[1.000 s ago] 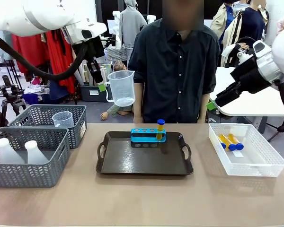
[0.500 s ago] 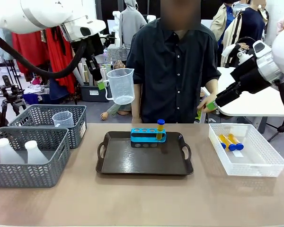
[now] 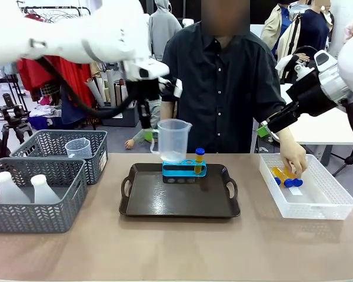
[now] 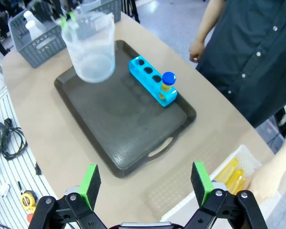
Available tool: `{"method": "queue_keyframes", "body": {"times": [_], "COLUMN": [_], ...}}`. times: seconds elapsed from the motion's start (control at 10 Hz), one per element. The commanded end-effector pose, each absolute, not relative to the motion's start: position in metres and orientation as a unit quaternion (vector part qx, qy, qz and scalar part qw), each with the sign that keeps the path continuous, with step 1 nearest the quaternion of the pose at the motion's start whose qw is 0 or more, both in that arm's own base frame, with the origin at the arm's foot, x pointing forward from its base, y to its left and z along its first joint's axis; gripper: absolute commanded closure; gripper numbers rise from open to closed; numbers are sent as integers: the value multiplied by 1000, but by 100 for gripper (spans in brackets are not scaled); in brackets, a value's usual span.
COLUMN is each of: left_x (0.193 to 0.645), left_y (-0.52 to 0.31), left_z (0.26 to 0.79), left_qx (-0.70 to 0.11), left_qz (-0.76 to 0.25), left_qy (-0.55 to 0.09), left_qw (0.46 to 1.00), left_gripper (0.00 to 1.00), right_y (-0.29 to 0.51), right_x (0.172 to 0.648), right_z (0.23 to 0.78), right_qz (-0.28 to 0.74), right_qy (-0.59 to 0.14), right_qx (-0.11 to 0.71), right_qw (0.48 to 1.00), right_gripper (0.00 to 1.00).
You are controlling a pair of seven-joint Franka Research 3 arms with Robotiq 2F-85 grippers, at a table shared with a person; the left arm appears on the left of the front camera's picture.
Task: Prepare the laboratory tools.
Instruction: Pick up one Large Measuring Cup and place it on the Handle tray.
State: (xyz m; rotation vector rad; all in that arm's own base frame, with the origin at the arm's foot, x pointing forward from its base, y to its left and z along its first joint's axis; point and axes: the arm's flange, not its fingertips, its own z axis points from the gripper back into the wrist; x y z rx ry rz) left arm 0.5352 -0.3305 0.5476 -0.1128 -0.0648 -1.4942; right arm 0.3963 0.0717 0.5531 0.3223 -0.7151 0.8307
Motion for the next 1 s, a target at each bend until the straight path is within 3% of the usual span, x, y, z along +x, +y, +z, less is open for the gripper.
{"method": "queue_keyframes", "body": {"times": [0.0, 0.9], "left_x": [556, 539], "left_y": [-359, -449], "left_z": [539, 420], "left_qx": [-50, -41], "left_qz": [-716, -787], "left_qy": [-12, -43], "left_qw": [696, 614], "left_gripper": [100, 100], "right_y": [71, 71], "right_x": [397, 397], "right_z": [553, 553], "right_qz": [393, 393], "right_qy": [-342, -342], "right_qx": [166, 166], "right_qw": [837, 837], "right_gripper": [0, 0]}}
